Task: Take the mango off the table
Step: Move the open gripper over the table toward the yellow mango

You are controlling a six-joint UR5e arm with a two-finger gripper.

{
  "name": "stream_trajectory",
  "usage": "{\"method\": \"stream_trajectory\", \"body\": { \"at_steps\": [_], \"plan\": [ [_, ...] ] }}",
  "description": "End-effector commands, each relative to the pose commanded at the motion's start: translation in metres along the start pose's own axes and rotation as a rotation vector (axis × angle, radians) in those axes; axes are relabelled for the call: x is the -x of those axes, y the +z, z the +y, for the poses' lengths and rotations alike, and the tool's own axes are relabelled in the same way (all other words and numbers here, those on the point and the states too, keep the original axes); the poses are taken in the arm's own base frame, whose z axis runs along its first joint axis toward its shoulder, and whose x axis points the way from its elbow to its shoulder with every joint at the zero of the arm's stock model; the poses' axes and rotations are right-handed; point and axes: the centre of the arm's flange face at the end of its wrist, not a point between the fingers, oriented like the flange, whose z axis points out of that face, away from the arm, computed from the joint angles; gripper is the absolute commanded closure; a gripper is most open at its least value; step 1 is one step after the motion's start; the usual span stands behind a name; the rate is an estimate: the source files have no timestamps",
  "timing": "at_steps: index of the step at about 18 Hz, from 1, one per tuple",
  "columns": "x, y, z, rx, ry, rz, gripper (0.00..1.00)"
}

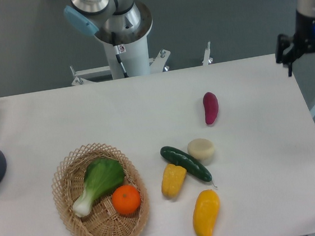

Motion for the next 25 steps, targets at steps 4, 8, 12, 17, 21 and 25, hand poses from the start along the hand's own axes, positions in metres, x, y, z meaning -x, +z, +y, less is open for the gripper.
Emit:
{"method": "stream_trajectory", "body": {
  "at_steps": [4, 8, 12, 17, 21, 25],
  "plan": [
    [-0.006, 0.014, -0.014, -0.004, 0.026, 0.009, 0.0],
    [-0.011, 0.029, -0.021, 0.0, 0.035, 0.021, 0.0],
    [-0.029, 0.051, -0.027, -0.026, 0.041, 0.003, 0.0],
    [-0.048, 0.072, -0.056, -0.069, -0.028, -0.034, 0.0],
    [-0.06, 0.077, -0.072, -0.092, -0.048, -0.008, 0.0],
    [-0.074, 0.105, -0.101, -0.147, -0.113, 0.067, 0.0]
  ]
}}
